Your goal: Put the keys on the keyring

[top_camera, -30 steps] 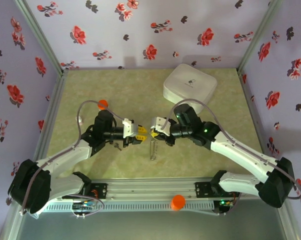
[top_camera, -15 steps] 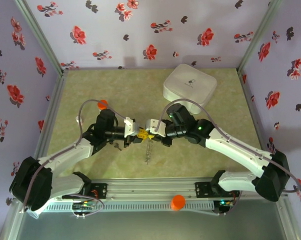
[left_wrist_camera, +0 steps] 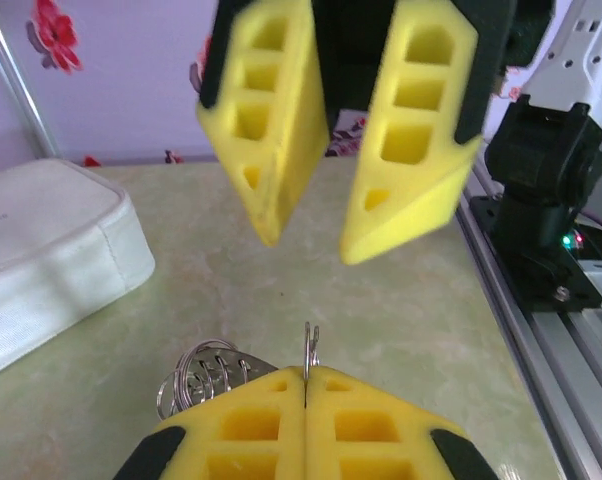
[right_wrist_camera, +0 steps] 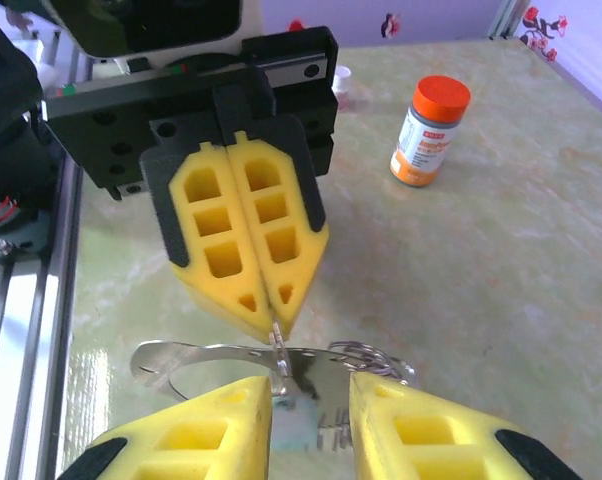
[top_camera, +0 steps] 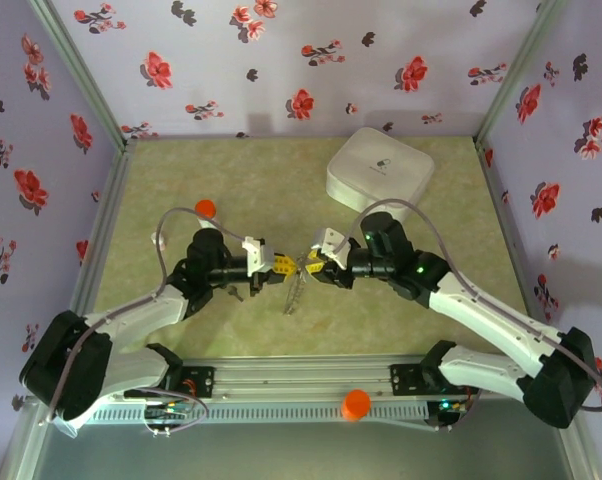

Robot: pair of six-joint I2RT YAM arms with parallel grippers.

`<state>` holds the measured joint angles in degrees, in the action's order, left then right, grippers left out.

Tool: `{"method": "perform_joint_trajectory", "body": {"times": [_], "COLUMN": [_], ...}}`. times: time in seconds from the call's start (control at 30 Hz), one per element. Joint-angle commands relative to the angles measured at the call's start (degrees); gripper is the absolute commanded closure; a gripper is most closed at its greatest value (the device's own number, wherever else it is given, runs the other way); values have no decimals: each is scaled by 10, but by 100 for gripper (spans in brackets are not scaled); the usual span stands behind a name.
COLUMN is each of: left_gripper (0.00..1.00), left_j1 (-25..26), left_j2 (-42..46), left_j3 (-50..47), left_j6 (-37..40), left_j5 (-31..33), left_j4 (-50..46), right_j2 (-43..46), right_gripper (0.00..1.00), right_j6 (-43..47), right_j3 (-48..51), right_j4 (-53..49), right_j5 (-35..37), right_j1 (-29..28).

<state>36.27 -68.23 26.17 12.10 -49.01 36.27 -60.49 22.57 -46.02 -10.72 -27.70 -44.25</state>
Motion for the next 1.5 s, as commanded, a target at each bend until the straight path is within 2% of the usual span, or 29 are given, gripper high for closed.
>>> {"method": "perform_joint_trajectory", "body": {"times": [0.0, 0.27, 0.53, 0.73, 0.97, 1.17, 1.37, 1.47], "left_gripper": [100, 100, 100, 100, 100, 100, 100, 100], "left_j1": [-2, -2, -1, -2, -1, -1, 1, 5], "left_j2": [-13, -28, -28, -28, -28, -27, -32, -33], "left_j3": [-5, -6, -5, -5, -5, -5, -2, -1], "left_j6": [-74, -96, -95, -95, -94, -94, -107, -109], "left_j5": [7, -10, -19, -21, -22, -25, -28, -32], "left_j4": [158, 185, 186, 186, 184, 182, 196, 196], "right_j2": [12, 4, 19, 22, 2, 0, -29, -61], "right_gripper": [73, 73, 73, 73, 82, 100, 100, 100], "right_j6": [-47, -57, -42, -42, -32, -33, -22, -10], "right_j3": [27, 29, 32, 29, 23, 17, 10, -16], "right_j4": [61, 90, 75, 74, 48, 43, 34, 0], "right_j5": [-13, -24, 25, 10, 6, -2, 8, -11], "right_j1": [0, -1, -1, -1, -1, -1, -1, -1]}}
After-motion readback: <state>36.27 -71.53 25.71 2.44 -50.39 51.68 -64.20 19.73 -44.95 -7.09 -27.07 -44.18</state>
